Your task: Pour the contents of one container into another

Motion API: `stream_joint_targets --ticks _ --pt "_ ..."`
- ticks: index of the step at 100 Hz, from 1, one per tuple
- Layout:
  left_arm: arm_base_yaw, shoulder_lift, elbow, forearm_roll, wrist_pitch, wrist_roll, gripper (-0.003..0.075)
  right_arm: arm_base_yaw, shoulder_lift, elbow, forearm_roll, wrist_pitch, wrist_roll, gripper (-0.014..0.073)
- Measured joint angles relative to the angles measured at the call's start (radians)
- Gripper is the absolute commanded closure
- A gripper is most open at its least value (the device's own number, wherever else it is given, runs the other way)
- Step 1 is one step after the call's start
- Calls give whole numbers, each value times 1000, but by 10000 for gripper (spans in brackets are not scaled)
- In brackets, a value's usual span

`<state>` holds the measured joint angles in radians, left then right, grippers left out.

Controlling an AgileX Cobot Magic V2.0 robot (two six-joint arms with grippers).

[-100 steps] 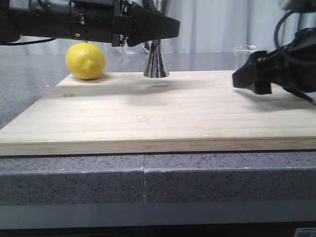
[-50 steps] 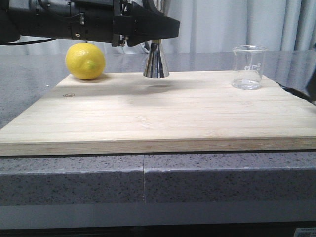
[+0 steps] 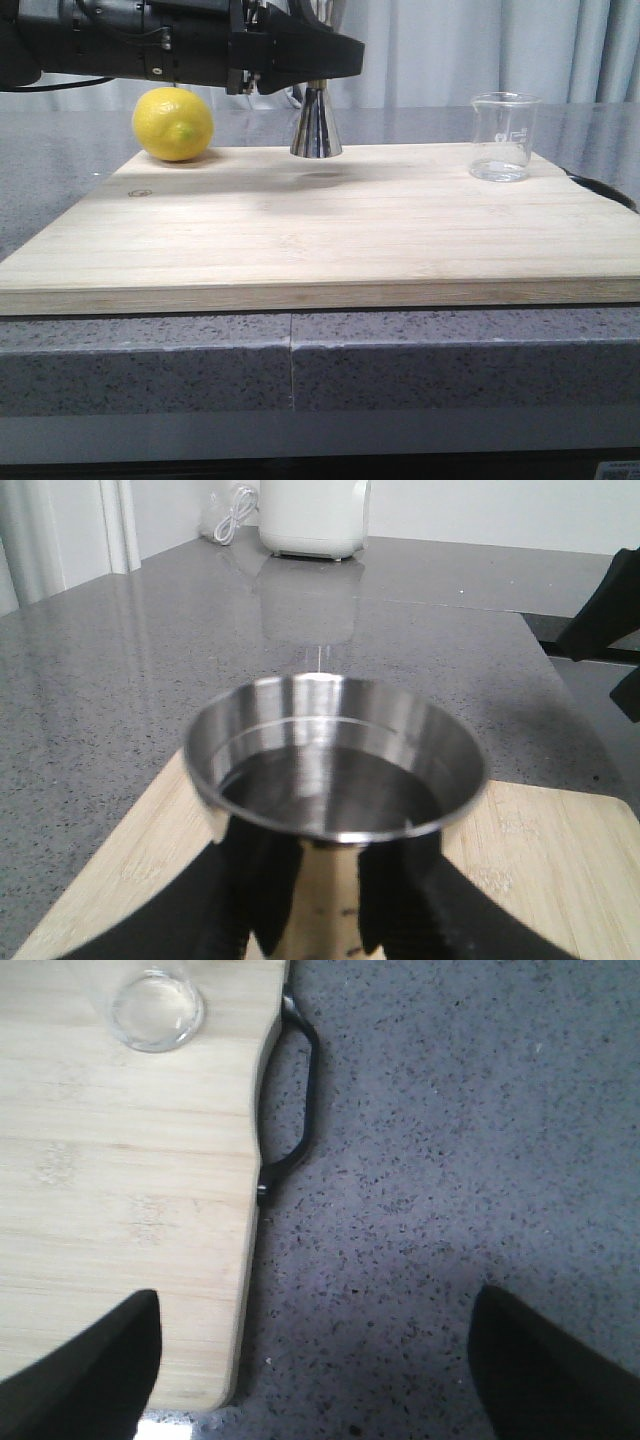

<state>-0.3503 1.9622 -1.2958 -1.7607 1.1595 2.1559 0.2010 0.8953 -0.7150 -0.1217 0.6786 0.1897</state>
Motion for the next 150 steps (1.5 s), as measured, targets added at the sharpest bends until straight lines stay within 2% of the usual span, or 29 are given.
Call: stream_joint_targets --ticks 118,130,150 --pt "0 66 -2 -2 1 0 478 0 -20 0 0 -1 0 25" --pt "0 66 -2 -2 2 0 434 0 -20 0 0 -1 0 25" --pt "0 66 -2 -4 2 0 204 0 -20 0 0 -3 0 25"
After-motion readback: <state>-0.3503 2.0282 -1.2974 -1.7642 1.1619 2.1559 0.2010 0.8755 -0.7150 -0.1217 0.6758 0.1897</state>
